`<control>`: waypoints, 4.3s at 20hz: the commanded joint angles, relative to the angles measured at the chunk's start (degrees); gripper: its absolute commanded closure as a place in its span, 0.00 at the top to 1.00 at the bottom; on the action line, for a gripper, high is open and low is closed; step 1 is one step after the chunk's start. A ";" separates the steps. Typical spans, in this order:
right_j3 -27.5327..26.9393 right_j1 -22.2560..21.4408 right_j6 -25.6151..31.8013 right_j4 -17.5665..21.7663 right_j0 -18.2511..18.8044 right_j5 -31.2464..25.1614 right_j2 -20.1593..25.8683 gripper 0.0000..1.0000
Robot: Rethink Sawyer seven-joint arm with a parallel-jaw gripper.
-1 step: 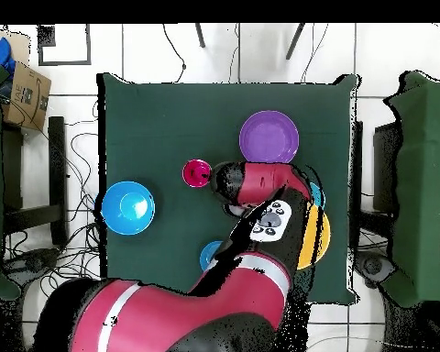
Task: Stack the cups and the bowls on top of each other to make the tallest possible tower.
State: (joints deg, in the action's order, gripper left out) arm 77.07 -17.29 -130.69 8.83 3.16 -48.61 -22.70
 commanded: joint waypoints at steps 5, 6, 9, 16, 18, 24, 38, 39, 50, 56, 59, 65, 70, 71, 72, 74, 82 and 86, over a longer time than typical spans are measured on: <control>-0.17 -1.73 7.57 2.87 0.78 -7.34 6.67 0.00; -0.19 -1.89 7.59 2.73 0.84 -7.72 6.80 0.00; -0.69 -1.84 7.42 2.41 1.16 -7.98 7.28 0.00; -1.38 -1.01 6.09 2.09 1.23 -7.32 7.87 0.00; -1.70 -0.98 6.17 2.04 1.37 -7.35 7.99 0.00; -4.94 1.15 6.89 1.75 2.91 -6.99 9.49 0.00; -14.99 5.86 6.31 0.59 4.43 -11.62 12.11 0.00; -16.13 6.14 6.33 0.37 4.43 -12.74 12.22 0.00; -26.95 10.37 4.53 -0.82 4.48 -20.85 13.21 0.00; -30.48 10.53 3.93 -1.90 4.10 -26.64 13.28 0.00; -33.01 11.11 4.38 -2.24 4.39 -29.45 13.48 0.00; -36.28 12.84 3.93 -2.69 4.82 -30.63 13.85 0.00; -39.06 13.27 4.17 -3.72 4.97 -33.62 13.67 0.00; -39.84 13.41 4.29 -3.97 5.02 -34.50 13.58 0.00; -40.98 13.72 4.45 -4.22 5.11 -35.55 13.46 0.00; -42.86 14.16 4.62 -4.61 5.27 -37.38 13.27 0.00; -48.80 16.91 4.93 -5.98 6.13 -40.91 12.96 0.00; -51.43 18.89 4.86 -6.54 6.61 -40.51 12.83 0.00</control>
State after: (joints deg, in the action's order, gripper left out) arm 31.28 -0.31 -130.69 3.35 8.29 -84.79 -15.84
